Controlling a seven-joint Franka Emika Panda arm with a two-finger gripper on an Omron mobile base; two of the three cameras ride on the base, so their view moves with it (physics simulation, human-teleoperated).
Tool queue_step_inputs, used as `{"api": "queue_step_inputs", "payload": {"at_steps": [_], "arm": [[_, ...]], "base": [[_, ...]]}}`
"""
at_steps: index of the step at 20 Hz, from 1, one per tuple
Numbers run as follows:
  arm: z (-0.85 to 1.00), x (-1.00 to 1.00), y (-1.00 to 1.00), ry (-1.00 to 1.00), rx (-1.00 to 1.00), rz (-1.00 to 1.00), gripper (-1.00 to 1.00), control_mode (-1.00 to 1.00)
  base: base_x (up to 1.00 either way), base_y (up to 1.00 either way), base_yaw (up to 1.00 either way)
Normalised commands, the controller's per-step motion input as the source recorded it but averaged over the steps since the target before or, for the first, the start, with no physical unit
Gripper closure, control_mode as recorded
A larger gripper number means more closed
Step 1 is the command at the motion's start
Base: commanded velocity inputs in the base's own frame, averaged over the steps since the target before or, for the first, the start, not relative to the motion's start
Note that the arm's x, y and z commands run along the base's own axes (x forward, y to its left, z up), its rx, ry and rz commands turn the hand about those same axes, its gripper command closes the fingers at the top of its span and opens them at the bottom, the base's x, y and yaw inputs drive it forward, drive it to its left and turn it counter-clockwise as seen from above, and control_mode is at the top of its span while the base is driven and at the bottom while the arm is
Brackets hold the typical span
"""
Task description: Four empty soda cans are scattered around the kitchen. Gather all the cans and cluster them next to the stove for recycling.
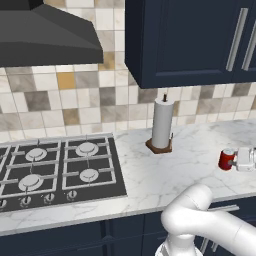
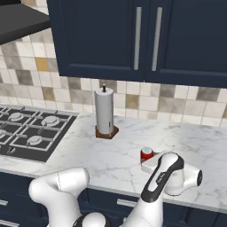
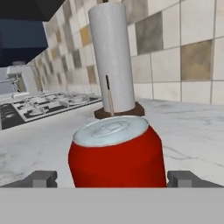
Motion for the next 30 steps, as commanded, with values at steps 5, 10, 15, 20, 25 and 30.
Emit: {"api": "queue_step_inputs", "payload": {"at_steps": [5, 10, 15, 20, 25, 30], "arm": [[-0.16, 0.14, 0.13, 0.0, 0.0, -0.03, -1.0, -1.0], [-0.02, 0.16, 0.14, 0.0, 0.0, -0.03, -1.0, -1.0], [0.0, 0.06, 0.12, 0.0, 0.0, -0.03, 1.0, -1.0], [0.0, 0.0, 0.02, 0.0, 0.0, 0.0, 1.0, -1.0], [0.13, 0.0, 0.0, -0.01, 0.0, 0.0, 1.0, -1.0], [0.57, -0.01, 0.01, 0.0, 0.04, 0.02, 1.0, -1.0]], "base": [[0.0, 0.0, 0.0], [0.0, 0.0, 0.0], [0.0, 0.0, 0.0], [0.0, 0.0, 0.0], [0.0, 0.0, 0.0], [0.0, 0.0, 0.0]]}}
